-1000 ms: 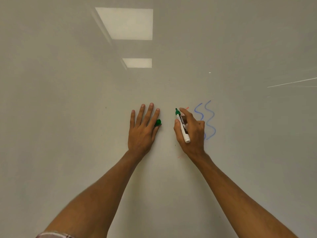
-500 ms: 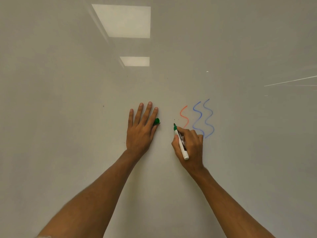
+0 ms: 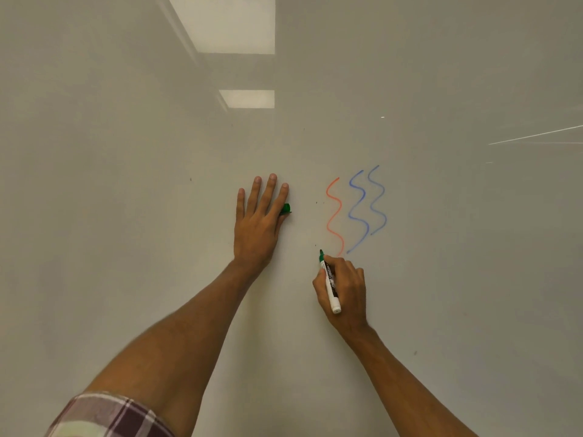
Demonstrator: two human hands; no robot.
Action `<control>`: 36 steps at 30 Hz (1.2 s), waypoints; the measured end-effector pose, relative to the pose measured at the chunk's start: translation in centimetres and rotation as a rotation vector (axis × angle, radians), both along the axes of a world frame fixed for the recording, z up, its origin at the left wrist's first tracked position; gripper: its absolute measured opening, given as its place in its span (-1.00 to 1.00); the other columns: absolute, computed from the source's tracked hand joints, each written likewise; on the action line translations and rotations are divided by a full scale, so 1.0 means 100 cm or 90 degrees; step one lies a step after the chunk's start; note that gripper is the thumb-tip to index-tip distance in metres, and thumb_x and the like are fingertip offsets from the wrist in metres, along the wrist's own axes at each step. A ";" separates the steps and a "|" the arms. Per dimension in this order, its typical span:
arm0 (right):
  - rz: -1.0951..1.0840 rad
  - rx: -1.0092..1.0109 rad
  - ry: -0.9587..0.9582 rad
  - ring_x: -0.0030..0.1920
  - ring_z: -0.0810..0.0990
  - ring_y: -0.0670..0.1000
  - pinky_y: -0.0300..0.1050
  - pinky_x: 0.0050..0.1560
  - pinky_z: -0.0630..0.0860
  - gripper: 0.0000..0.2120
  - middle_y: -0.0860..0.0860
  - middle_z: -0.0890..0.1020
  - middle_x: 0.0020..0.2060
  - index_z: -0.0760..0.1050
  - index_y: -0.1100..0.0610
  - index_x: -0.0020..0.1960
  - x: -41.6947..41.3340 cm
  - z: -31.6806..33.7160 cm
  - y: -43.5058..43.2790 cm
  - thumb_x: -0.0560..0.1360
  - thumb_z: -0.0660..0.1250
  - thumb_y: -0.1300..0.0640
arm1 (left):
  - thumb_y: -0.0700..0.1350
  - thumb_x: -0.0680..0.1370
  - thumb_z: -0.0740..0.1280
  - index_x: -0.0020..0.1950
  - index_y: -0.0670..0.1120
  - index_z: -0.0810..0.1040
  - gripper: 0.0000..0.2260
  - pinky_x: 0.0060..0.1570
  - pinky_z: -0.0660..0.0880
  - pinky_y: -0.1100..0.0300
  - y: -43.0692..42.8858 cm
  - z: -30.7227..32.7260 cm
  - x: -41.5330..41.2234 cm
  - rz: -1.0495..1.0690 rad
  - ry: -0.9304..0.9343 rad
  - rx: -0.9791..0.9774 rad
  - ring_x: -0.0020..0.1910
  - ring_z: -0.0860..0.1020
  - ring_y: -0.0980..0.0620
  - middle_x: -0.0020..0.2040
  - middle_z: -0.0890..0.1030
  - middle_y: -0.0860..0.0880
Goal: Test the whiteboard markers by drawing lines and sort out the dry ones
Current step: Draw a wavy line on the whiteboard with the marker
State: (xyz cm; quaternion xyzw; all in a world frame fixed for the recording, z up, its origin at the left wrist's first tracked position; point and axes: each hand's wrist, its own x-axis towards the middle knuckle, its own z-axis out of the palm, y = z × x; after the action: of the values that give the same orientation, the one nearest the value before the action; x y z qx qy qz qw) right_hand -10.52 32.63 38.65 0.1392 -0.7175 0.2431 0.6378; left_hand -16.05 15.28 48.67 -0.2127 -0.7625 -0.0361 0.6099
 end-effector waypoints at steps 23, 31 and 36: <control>0.206 0.204 -0.212 -0.14 0.54 -0.08 -0.40 -0.08 0.47 -0.71 0.06 0.49 0.05 0.47 0.15 0.22 0.030 -0.049 -0.002 0.61 0.08 0.09 | 0.05 0.66 0.04 0.54 -0.05 0.28 -0.54 0.46 0.07 -0.24 -0.035 -0.159 0.048 0.033 -0.130 -0.073 0.53 0.19 -0.19 0.55 0.24 -0.11; 0.176 0.210 -0.308 -0.29 0.58 0.02 -0.16 -0.29 0.51 -0.79 0.05 0.62 -0.18 0.44 0.14 0.19 0.033 -0.096 -0.003 0.57 0.27 0.14 | 0.03 0.65 0.08 0.53 -0.04 0.28 -0.55 0.46 0.08 -0.23 -0.041 -0.200 0.060 0.047 -0.185 -0.083 0.53 0.19 -0.18 0.54 0.25 -0.11; 0.160 0.270 -0.300 -0.21 0.63 0.02 -0.17 -0.21 0.55 -0.75 0.03 0.66 -0.09 0.53 0.16 0.17 0.032 -0.108 -0.006 0.51 0.30 0.15 | -0.04 0.56 0.32 0.52 -0.07 0.32 -0.47 0.44 0.09 -0.24 -0.042 -0.211 0.067 0.056 -0.188 -0.095 0.51 0.22 -0.20 0.53 0.27 -0.12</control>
State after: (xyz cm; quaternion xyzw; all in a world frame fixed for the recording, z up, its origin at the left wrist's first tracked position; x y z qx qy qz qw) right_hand -7.36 32.07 27.82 0.2963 -0.8569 0.1906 0.3763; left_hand -9.39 11.06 27.59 -0.2162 -0.8530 0.0166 0.4747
